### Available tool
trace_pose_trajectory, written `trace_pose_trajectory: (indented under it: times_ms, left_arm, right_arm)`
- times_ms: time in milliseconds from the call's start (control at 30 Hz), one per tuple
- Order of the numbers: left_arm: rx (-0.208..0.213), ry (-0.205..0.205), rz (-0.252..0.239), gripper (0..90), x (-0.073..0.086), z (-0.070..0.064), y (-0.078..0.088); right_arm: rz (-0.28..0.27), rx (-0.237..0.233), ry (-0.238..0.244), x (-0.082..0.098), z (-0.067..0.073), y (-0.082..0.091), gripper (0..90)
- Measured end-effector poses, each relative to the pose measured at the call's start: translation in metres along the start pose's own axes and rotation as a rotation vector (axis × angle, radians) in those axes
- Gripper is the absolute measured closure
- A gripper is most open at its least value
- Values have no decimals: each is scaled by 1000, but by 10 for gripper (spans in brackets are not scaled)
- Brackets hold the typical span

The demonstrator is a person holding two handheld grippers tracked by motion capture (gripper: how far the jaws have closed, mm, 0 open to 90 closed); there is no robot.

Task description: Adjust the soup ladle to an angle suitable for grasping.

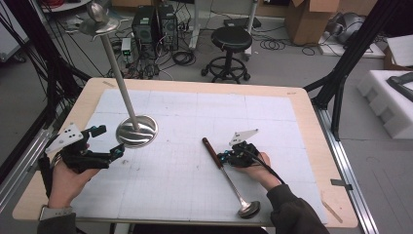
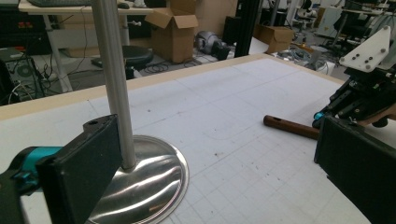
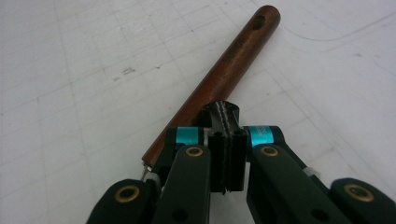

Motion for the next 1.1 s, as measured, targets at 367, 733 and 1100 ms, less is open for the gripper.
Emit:
trace_pose_trajectory:
  times_ms: [367,733,1100]
  left_arm:
    - [-4,4,-7,17,0,1,2]
    - [-9,10,-12,18,0,4,3]
    - [-8,10,-13,18,-1,3,4]
  right_arm:
    - [50,-21,46,-8,5,-7,900]
    - [51,-74,40,-16,1,-20,900]
    - [70,-158,81,-22,16,-32,900]
Point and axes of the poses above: each handheld gripper's, and its own axes: y roughly backward along the jaws, x roughly out of its underside, z roughly to its left, the point moved 2 cm from there along -y, roughly forward along the jaws, and after that the axes turned 11 degrees about -z, right-handed, at the moved point
